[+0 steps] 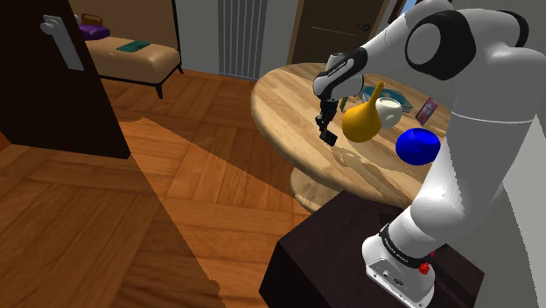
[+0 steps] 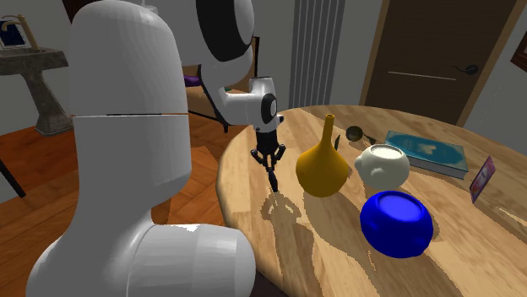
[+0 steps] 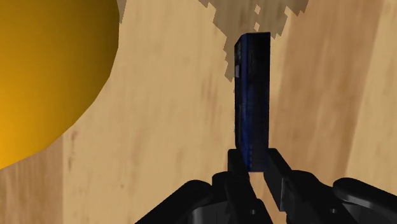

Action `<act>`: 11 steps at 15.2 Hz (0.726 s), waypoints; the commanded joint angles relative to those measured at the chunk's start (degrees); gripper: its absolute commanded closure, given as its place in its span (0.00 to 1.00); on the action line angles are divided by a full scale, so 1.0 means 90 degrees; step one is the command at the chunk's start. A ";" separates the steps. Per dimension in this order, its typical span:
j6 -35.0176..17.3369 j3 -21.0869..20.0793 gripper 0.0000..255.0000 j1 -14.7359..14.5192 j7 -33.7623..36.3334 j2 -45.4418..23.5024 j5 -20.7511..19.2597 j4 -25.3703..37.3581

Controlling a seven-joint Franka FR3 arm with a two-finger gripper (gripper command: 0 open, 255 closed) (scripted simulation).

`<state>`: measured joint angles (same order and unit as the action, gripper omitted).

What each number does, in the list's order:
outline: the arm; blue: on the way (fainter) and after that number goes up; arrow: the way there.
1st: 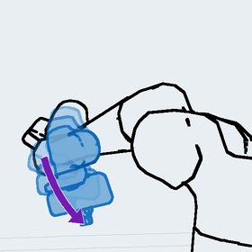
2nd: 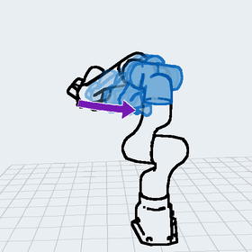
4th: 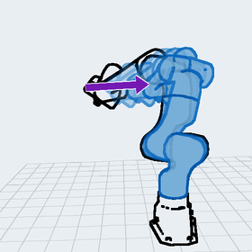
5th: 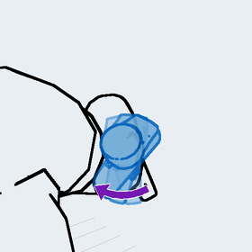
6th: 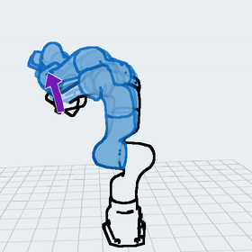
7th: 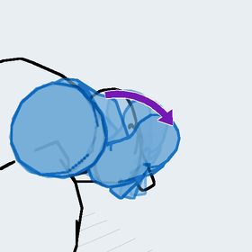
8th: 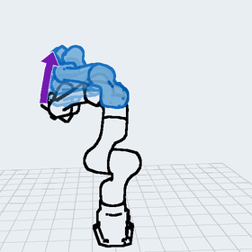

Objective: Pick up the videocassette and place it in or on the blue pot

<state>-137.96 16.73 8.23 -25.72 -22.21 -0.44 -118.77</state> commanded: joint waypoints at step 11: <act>0.0279 0.0044 1.00 -0.0037 0.0026 0.0252 -0.0076 0.0034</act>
<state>-136.08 17.04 7.98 -25.56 -20.44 -0.97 -118.60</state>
